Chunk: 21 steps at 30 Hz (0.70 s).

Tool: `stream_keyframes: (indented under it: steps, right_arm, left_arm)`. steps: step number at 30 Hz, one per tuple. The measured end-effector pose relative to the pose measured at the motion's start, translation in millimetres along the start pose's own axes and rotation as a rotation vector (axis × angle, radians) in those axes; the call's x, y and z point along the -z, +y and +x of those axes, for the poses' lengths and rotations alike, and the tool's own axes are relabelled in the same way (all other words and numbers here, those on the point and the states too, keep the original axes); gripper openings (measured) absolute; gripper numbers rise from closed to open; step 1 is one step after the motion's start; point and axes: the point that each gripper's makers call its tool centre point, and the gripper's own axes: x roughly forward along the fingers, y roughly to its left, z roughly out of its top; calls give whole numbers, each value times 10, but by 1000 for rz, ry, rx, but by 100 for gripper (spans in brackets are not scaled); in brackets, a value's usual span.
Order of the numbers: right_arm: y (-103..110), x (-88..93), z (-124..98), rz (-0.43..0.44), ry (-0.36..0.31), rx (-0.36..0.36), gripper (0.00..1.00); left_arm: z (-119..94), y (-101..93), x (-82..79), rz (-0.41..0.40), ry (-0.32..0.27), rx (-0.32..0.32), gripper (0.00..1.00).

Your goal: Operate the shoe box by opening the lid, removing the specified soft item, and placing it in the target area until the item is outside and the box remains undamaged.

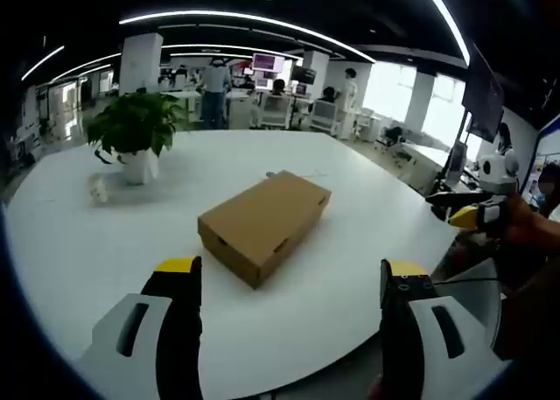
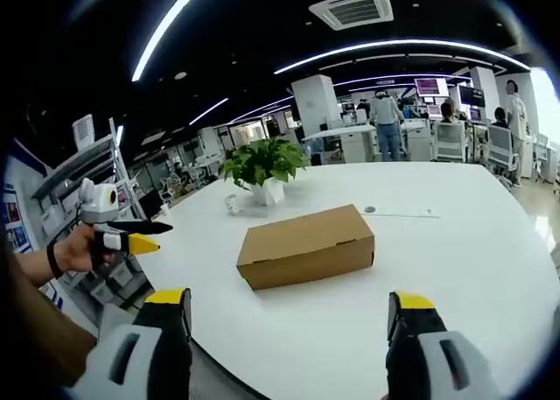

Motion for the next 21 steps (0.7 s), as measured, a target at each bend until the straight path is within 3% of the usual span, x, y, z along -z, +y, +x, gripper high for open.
stream_keyframes:
  steps: [21]
  right_arm:
    - [-54,14,-4,25,10,7,91]
  left_arm:
    - [58,-3,-7,-21,17,1,82]
